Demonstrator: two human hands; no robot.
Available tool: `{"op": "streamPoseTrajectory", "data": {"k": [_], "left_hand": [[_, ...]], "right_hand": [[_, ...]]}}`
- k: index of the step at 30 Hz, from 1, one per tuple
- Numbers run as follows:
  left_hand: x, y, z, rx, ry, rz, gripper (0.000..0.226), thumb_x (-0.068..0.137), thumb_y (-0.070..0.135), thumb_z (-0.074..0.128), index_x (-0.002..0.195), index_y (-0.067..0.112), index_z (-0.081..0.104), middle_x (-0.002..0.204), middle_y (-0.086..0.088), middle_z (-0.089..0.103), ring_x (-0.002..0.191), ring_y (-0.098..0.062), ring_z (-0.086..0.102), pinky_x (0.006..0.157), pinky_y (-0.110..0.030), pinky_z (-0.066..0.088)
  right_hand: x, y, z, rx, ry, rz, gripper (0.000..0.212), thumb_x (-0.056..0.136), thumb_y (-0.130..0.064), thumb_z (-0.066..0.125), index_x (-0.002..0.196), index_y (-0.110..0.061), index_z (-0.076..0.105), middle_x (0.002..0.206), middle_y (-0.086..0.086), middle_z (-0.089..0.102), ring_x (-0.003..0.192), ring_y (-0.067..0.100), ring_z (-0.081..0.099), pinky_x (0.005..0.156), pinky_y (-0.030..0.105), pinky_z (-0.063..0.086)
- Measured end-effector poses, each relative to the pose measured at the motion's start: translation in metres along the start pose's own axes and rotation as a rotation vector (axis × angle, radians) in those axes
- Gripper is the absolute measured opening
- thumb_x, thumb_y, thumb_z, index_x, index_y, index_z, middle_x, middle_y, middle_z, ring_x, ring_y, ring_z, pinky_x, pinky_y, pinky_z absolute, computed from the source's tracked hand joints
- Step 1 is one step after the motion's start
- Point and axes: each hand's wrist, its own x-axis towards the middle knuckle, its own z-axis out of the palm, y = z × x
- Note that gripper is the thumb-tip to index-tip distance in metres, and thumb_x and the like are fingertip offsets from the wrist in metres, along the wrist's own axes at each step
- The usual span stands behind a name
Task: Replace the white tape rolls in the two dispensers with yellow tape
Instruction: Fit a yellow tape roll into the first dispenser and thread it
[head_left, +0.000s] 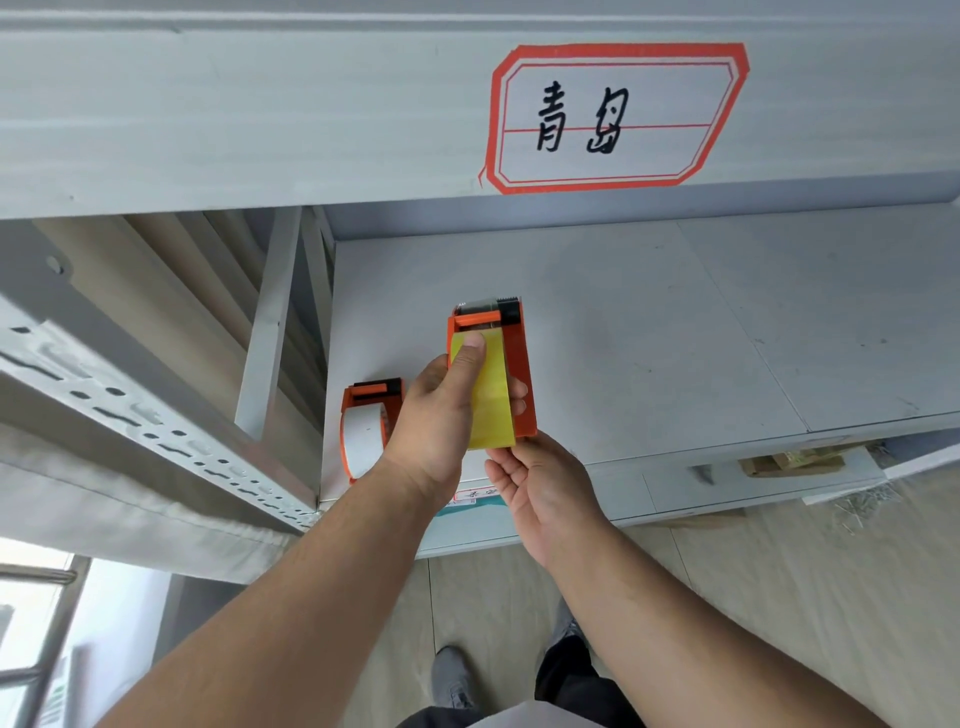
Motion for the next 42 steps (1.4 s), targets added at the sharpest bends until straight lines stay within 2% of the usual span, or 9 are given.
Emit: {"op": "streamPoseTrajectory", "data": {"k": [3, 6, 9, 13, 17, 21, 27, 35, 42], "left_hand": [[0.0, 0.0, 0.0, -0.033, -0.014, -0.033, 0.051, 0.104, 0.046, 0.057, 0.125, 0.001, 0.066, 0.086, -0.013, 0.079, 0.076, -0.024, 0.076, 0.076, -0.039, 0.062], [-0.002, 0.0, 0.002, -0.08, -0.04, -0.044, 0.05, 0.094, 0.03, 0.064, 0.13, -0.004, 0.061, 0.09, -0.015, 0.078, 0.079, -0.027, 0.075, 0.072, -0.037, 0.063], [-0.002, -0.001, 0.003, -0.06, -0.032, -0.035, 0.038, 0.101, 0.019, 0.061, 0.13, -0.005, 0.06, 0.091, -0.015, 0.077, 0.081, -0.027, 0.074, 0.07, -0.036, 0.065], [0.001, -0.005, 0.003, -0.018, -0.015, -0.021, 0.036, 0.104, 0.024, 0.061, 0.129, -0.002, 0.062, 0.092, -0.014, 0.079, 0.082, -0.025, 0.076, 0.073, -0.036, 0.065], [0.005, -0.015, 0.001, 0.042, -0.003, -0.002, 0.038, 0.104, 0.034, 0.061, 0.125, 0.002, 0.064, 0.091, -0.011, 0.081, 0.085, -0.023, 0.078, 0.081, -0.041, 0.065], [0.009, -0.024, 0.0, 0.072, 0.004, 0.009, 0.04, 0.105, 0.036, 0.059, 0.122, 0.0, 0.064, 0.088, -0.008, 0.081, 0.083, -0.021, 0.077, 0.074, -0.033, 0.065], [0.024, -0.044, 0.0, 0.057, 0.04, -0.033, 0.041, 0.104, 0.037, 0.062, 0.122, 0.001, 0.063, 0.089, -0.01, 0.081, 0.081, -0.021, 0.078, 0.073, -0.033, 0.066], [0.049, -0.074, 0.005, 0.082, 0.096, -0.095, 0.038, 0.103, 0.032, 0.063, 0.122, -0.002, 0.063, 0.099, -0.024, 0.08, 0.078, -0.024, 0.077, 0.068, -0.031, 0.065], [0.058, -0.086, 0.007, 0.073, 0.117, -0.155, 0.037, 0.103, 0.033, 0.063, 0.119, 0.0, 0.066, 0.087, -0.011, 0.081, 0.076, -0.022, 0.077, 0.065, -0.03, 0.062]], "right_hand": [[0.001, 0.003, 0.002, -0.023, 0.038, -0.007, 0.016, 0.101, -0.008, 0.063, 0.114, -0.012, 0.072, 0.094, 0.005, 0.083, 0.087, 0.017, 0.079, 0.083, 0.031, 0.059], [-0.001, 0.004, 0.003, -0.062, 0.044, 0.007, 0.008, 0.101, -0.01, 0.064, 0.104, -0.012, 0.072, 0.086, 0.003, 0.082, 0.089, 0.019, 0.078, 0.087, 0.033, 0.059], [-0.003, 0.005, 0.002, -0.096, 0.034, 0.028, 0.014, 0.098, -0.016, 0.071, 0.111, -0.012, 0.073, 0.093, 0.004, 0.084, 0.094, 0.019, 0.08, 0.087, 0.034, 0.059], [-0.003, 0.004, -0.001, -0.082, 0.037, 0.07, 0.018, 0.097, -0.02, 0.072, 0.114, -0.015, 0.074, 0.104, 0.006, 0.083, 0.094, 0.017, 0.081, 0.08, 0.031, 0.059], [0.0, 0.007, -0.006, -0.034, 0.059, 0.112, 0.012, 0.101, -0.012, 0.064, 0.107, -0.013, 0.074, 0.094, 0.007, 0.08, 0.082, 0.014, 0.077, 0.075, 0.031, 0.058], [0.004, 0.01, -0.01, -0.002, 0.058, 0.164, 0.014, 0.101, -0.007, 0.06, 0.107, -0.009, 0.073, 0.082, 0.007, 0.079, 0.075, 0.013, 0.075, 0.072, 0.03, 0.058], [0.015, 0.01, -0.015, 0.014, 0.082, 0.234, 0.025, 0.1, -0.008, 0.057, 0.119, 0.0, 0.071, 0.092, 0.012, 0.076, 0.075, 0.017, 0.072, 0.073, 0.03, 0.058], [0.041, 0.011, -0.021, -0.056, 0.175, 0.317, 0.026, 0.102, -0.01, 0.052, 0.116, -0.004, 0.074, 0.091, 0.011, 0.077, 0.08, 0.019, 0.072, 0.086, 0.036, 0.06], [0.051, 0.009, -0.03, -0.102, 0.217, 0.371, 0.024, 0.102, -0.008, 0.051, 0.112, -0.003, 0.072, 0.089, 0.011, 0.077, 0.079, 0.019, 0.072, 0.074, 0.035, 0.06]]}}
